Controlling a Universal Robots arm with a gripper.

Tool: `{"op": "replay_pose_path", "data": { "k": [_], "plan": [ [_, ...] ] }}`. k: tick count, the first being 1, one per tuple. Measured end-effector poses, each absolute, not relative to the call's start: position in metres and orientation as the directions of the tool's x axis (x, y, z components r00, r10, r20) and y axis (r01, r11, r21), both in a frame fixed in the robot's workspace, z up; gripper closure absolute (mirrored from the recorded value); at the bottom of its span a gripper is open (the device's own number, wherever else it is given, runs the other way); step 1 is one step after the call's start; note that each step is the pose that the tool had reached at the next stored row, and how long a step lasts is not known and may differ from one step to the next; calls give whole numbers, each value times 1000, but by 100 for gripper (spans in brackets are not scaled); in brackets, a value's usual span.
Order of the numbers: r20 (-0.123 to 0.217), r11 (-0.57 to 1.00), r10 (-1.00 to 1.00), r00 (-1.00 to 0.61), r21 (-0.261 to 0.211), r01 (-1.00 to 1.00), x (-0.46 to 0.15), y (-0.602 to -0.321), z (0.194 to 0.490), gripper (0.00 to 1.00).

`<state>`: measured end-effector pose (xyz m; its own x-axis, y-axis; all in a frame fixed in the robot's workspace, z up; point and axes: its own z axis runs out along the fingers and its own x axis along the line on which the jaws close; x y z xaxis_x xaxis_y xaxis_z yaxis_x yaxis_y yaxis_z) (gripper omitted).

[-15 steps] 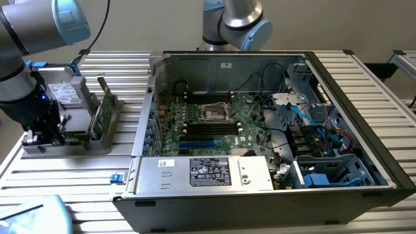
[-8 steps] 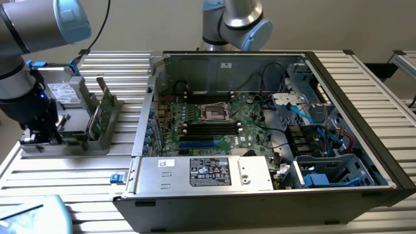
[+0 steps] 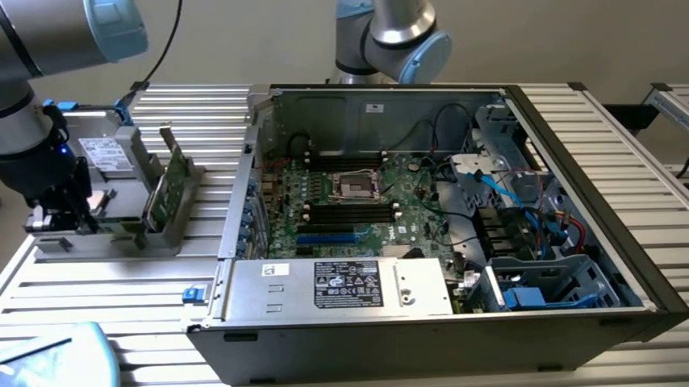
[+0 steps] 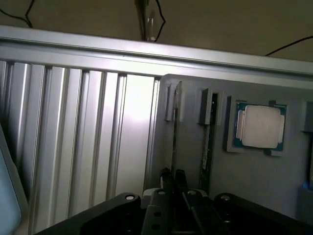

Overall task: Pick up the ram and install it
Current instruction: 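Pick up the ram and move it above insertion slot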

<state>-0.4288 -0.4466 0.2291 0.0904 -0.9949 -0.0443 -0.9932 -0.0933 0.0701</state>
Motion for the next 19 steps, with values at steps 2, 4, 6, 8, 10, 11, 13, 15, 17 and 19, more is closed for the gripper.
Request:
{"op": "replay_pose_path", "data": {
  "k": [2,4,6,8,10,11,13,15,17,19],
  "plan": [
    [-44,-93,-995,90,71,-993,-429,-447,238,86],
    [-44,-93,-995,90,72,-993,-428,-447,247,86],
    [-45,-93,-995,90,72,-993,-428,-447,256,86],
    [-45,-93,-995,90,73,-993,-427,-447,265,86],
    [-45,-93,-995,90,77,-993,-424,-449,274,86],
    [-45,-93,-995,90,79,-992,-423,-449,279,86],
    [-46,-93,-995,90,86,-992,-419,-451,287,86],
    [-46,-93,-995,89,92,-991,-415,-453,294,86],
    [-47,-93,-995,89,99,-991,-411,-455,301,86],
    [-48,-93,-995,89,106,-990,-406,-456,308,86]
  ]
}}
